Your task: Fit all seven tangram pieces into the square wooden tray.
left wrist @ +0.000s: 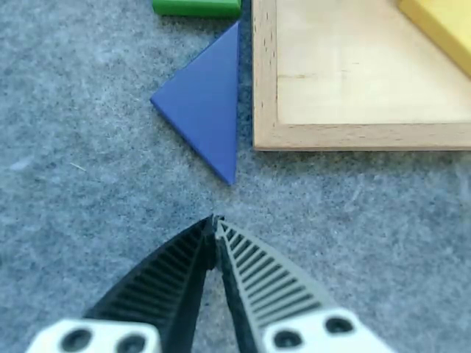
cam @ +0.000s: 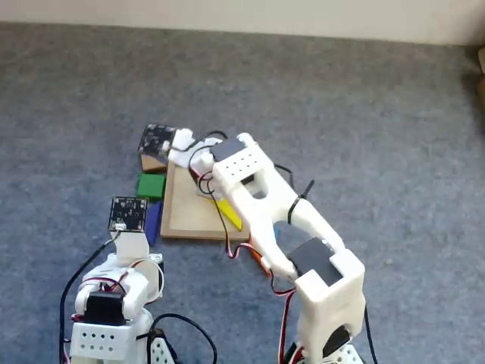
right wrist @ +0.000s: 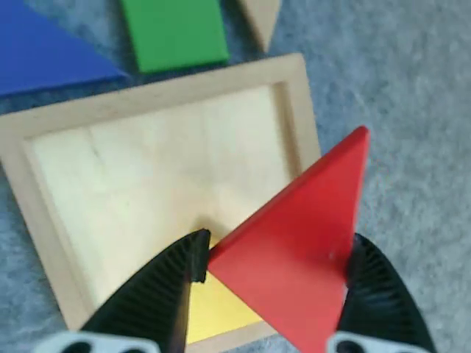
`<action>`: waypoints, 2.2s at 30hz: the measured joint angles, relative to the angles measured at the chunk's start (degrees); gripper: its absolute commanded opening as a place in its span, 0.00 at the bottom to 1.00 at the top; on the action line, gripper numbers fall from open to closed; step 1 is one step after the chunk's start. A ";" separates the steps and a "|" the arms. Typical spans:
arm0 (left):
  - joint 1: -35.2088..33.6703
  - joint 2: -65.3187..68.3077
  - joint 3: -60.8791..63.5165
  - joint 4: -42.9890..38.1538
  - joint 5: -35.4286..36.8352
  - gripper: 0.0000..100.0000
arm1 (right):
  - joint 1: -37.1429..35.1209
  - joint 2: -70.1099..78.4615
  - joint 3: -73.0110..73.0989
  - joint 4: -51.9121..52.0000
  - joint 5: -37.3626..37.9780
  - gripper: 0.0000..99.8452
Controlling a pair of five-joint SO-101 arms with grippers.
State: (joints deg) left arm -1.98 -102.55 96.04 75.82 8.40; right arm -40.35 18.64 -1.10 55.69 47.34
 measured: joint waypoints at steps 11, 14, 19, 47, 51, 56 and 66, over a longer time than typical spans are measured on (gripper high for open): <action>0.00 0.00 0.00 0.00 0.00 0.00 | -1.93 0.00 7.82 -10.81 0.97 0.20; 0.00 0.00 0.00 0.00 0.00 0.00 | -1.93 0.00 8.53 -11.60 0.97 0.21; 0.00 0.00 0.00 0.00 0.00 0.00 | -1.93 0.00 8.62 -11.78 0.97 0.34; 0.00 0.00 0.00 0.00 0.00 0.00 | 2.90 -16.97 7.38 1.05 -20.13 0.15; 0.00 0.00 0.00 0.00 0.00 0.00 | 3.43 -19.43 7.38 9.58 -23.65 0.15; 0.00 0.00 0.00 0.00 0.00 0.00 | 3.43 -20.40 7.38 21.98 -27.60 0.22; 0.00 0.00 0.00 0.00 0.00 0.00 | 3.43 -20.48 21.36 24.62 -27.96 0.26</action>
State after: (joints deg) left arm -1.98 -102.55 96.04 75.82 8.40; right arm -36.92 -1.85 20.26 80.31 19.38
